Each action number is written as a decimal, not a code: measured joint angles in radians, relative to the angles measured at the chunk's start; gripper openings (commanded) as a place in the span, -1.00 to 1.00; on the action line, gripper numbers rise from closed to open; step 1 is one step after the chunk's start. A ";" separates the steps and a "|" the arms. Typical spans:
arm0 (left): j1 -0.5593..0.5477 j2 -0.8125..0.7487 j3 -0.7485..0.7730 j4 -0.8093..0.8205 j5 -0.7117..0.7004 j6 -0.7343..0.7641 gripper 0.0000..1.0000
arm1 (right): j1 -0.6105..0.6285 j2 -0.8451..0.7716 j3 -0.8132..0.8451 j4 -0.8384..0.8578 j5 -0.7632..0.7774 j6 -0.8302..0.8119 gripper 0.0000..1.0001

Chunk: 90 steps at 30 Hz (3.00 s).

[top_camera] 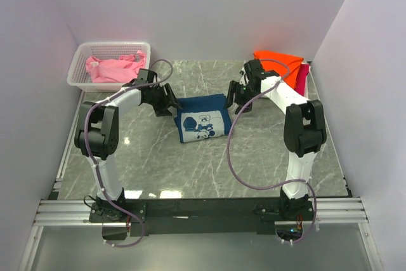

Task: Fold and stack the t-shirts
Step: Fold the tshirt, then neatly place the folded tshirt to the corner

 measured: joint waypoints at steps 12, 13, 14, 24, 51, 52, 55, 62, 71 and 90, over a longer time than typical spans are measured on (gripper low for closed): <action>-0.031 0.001 -0.018 0.003 -0.051 -0.001 0.29 | -0.056 0.002 -0.097 0.101 -0.152 -0.059 0.84; -0.032 0.001 -0.018 0.003 -0.056 -0.001 0.28 | -0.065 0.002 -0.107 0.111 -0.168 -0.059 0.85; -0.034 0.002 -0.018 0.003 -0.062 -0.001 0.27 | -0.075 0.004 -0.113 0.118 -0.185 -0.059 0.85; -0.049 0.053 -0.018 0.006 -0.073 0.000 0.21 | -0.136 0.072 -0.120 0.195 -0.314 -0.070 0.88; -0.048 0.106 -0.026 0.055 -0.031 -0.001 -0.46 | 0.002 0.258 -0.031 0.347 -0.468 0.023 0.33; -0.048 0.106 -0.028 0.058 -0.028 0.000 -0.45 | 0.011 0.263 -0.027 0.350 -0.462 0.027 0.29; -0.047 0.106 -0.038 0.076 -0.016 0.000 -0.40 | 0.036 0.278 -0.012 0.354 -0.439 0.033 -0.06; -0.049 0.101 -0.044 0.106 0.018 0.000 0.00 | 0.048 0.304 0.024 0.319 -0.360 0.043 -1.00; -0.047 0.082 -0.026 0.071 -0.005 0.018 0.25 | 0.061 0.304 0.236 0.094 -0.039 -0.071 -1.00; 0.040 0.063 -0.045 0.042 -0.009 0.071 0.25 | 0.004 0.436 0.753 -0.164 0.565 -0.313 -1.00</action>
